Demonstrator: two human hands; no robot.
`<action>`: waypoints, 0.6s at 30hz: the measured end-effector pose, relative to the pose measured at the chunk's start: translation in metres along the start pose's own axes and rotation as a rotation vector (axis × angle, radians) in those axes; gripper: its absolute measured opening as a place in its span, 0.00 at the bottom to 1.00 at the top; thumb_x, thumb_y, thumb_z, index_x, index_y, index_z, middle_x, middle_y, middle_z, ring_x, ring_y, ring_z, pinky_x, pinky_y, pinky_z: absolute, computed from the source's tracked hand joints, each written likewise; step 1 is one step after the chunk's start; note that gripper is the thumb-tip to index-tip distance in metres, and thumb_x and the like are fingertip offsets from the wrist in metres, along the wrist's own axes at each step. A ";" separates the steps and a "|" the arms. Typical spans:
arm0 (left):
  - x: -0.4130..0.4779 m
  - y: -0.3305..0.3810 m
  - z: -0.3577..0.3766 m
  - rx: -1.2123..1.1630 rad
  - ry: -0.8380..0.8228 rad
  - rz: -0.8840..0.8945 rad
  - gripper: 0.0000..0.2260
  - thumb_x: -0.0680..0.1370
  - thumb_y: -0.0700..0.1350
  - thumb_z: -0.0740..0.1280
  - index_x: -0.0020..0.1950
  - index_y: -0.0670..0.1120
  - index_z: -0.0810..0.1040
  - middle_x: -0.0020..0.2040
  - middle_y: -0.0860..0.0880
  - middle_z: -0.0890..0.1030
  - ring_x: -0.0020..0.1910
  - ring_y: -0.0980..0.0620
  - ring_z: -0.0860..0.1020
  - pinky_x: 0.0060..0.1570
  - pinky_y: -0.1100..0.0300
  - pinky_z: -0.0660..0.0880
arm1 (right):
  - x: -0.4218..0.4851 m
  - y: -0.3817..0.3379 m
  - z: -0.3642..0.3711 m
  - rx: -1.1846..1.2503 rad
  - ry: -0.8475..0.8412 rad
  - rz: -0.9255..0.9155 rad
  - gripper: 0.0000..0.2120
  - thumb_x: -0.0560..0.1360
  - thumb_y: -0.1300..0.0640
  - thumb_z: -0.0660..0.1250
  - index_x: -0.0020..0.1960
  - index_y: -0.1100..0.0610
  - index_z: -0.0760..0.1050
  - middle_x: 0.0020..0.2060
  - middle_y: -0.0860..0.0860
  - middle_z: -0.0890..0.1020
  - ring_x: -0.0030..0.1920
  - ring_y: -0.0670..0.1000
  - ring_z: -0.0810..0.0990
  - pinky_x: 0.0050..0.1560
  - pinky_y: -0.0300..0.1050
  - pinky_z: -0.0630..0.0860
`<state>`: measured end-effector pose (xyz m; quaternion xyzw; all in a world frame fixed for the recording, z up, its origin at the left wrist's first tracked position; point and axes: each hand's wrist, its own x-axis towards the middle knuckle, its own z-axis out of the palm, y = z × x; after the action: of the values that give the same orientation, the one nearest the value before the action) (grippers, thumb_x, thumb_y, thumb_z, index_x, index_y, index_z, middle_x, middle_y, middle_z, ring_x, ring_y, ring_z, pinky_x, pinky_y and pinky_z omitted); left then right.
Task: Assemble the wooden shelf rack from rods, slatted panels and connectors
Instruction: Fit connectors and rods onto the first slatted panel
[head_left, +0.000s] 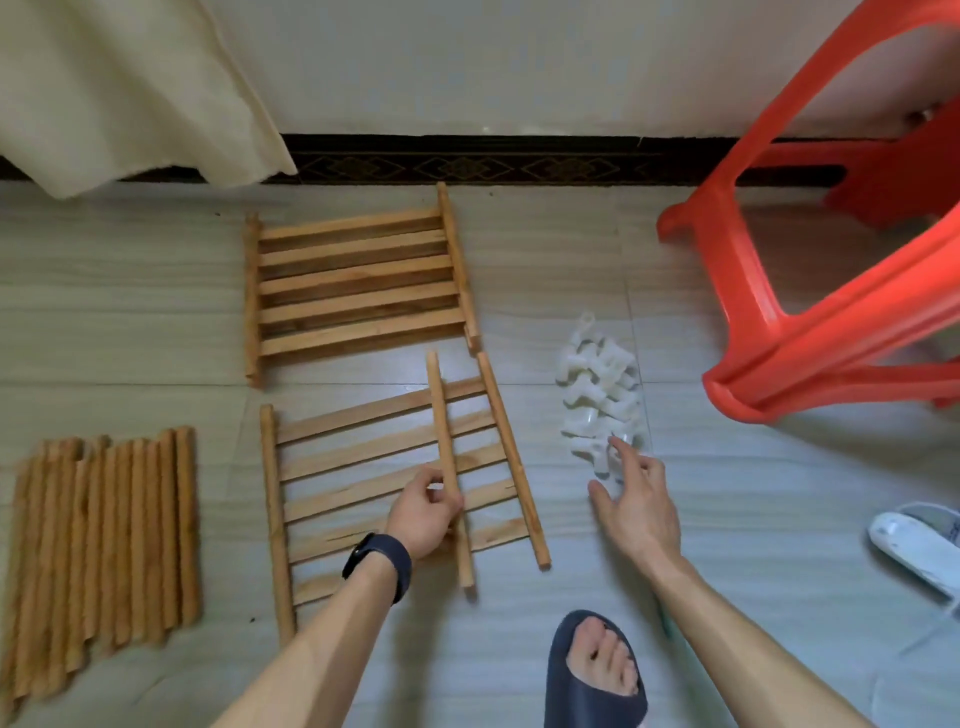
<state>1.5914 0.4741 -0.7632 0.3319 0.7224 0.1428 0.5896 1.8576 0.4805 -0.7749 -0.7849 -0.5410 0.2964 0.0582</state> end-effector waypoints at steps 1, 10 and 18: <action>-0.001 -0.001 0.005 -0.104 0.017 -0.027 0.10 0.81 0.40 0.66 0.61 0.47 0.74 0.45 0.46 0.82 0.48 0.42 0.83 0.53 0.42 0.81 | 0.005 -0.002 -0.001 -0.069 -0.016 -0.009 0.28 0.79 0.46 0.65 0.77 0.42 0.60 0.67 0.52 0.68 0.58 0.60 0.78 0.53 0.52 0.75; -0.026 0.038 -0.022 -0.542 0.133 -0.080 0.11 0.81 0.37 0.66 0.63 0.45 0.72 0.48 0.42 0.81 0.42 0.45 0.83 0.48 0.46 0.83 | 0.012 -0.025 -0.011 -0.352 -0.092 -0.050 0.17 0.81 0.48 0.61 0.68 0.49 0.64 0.58 0.54 0.79 0.55 0.61 0.79 0.46 0.51 0.70; -0.109 0.119 -0.101 -0.805 0.107 0.127 0.13 0.82 0.39 0.66 0.65 0.37 0.73 0.55 0.39 0.81 0.51 0.44 0.83 0.50 0.53 0.83 | -0.033 -0.140 -0.114 0.548 -0.297 -0.210 0.13 0.79 0.50 0.69 0.62 0.50 0.72 0.46 0.51 0.85 0.42 0.47 0.82 0.43 0.43 0.77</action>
<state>1.5424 0.5104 -0.5828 0.1105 0.6164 0.4672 0.6241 1.7961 0.5348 -0.6108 -0.6281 -0.5216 0.5347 0.2182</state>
